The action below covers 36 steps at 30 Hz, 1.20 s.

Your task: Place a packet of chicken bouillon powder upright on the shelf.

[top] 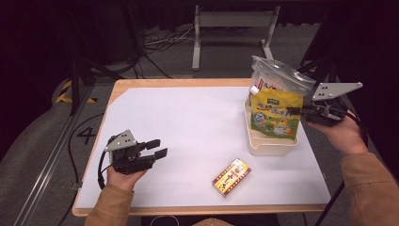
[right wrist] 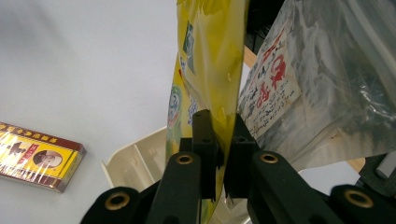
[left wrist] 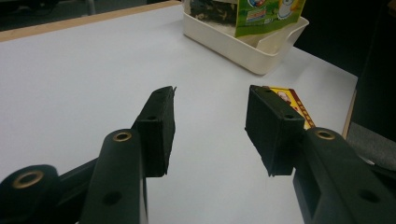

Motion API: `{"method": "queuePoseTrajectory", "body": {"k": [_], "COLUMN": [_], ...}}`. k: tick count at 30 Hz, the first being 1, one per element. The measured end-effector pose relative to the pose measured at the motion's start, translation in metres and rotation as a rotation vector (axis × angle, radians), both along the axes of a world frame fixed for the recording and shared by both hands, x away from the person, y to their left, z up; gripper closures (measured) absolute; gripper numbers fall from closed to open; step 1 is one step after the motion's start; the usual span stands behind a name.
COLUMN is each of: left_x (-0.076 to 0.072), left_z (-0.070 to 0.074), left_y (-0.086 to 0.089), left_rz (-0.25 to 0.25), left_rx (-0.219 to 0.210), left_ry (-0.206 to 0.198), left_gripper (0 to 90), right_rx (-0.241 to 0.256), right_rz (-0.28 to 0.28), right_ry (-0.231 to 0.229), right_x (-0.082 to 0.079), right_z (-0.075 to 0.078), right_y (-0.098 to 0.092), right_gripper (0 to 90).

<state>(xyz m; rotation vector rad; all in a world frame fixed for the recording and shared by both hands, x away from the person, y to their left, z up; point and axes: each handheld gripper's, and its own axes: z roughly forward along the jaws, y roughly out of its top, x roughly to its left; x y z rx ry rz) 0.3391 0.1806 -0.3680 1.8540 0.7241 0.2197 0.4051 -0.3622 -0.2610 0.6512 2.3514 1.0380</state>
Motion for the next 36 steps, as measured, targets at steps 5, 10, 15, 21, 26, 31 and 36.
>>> {"method": "queuePoseTrajectory", "body": {"k": [5, 10, 15, 21, 26, 31, 36], "left_x": [0.001, 0.002, 0.003, 0.003, 0.003, 0.004, 0.005], "left_z": [0.000, -0.001, -0.002, -0.002, -0.003, -0.003, -0.004], "left_y": [-0.001, -0.003, -0.005, -0.006, -0.006, -0.008, -0.009], "left_rz": [-0.005, -0.011, -0.016, -0.018, -0.020, -0.022, -0.027], "left_rx": [0.000, 0.003, 0.005, 0.005, 0.009, 0.015, 0.025], "left_ry": [0.006, 0.011, 0.011, 0.013, 0.024, 0.025, 0.027], "left_gripper": [52.4, 52.2, 51.6, 51.3, 51.3, 50.9, 50.5], "right_rx": [0.004, 0.035, 0.058, 0.088, 0.106, 0.099, 0.123], "right_rz": [-0.005, -0.008, -0.015, -0.030, -0.049, -0.079, -0.101], "right_ry": [-0.005, 0.001, 0.015, 0.022, 0.029, 0.054, 0.068], "right_x": [0.000, 0.000, 0.001, 0.000, -0.002, -0.002, -0.003], "right_z": [-0.006, -0.014, -0.026, -0.035, -0.039, -0.046, -0.050], "right_y": [-0.001, -0.004, -0.007, -0.011, -0.016, -0.020, -0.025], "right_gripper": [85.4, 85.3, 85.3, 84.5, 82.2, 81.2, 80.4]}}
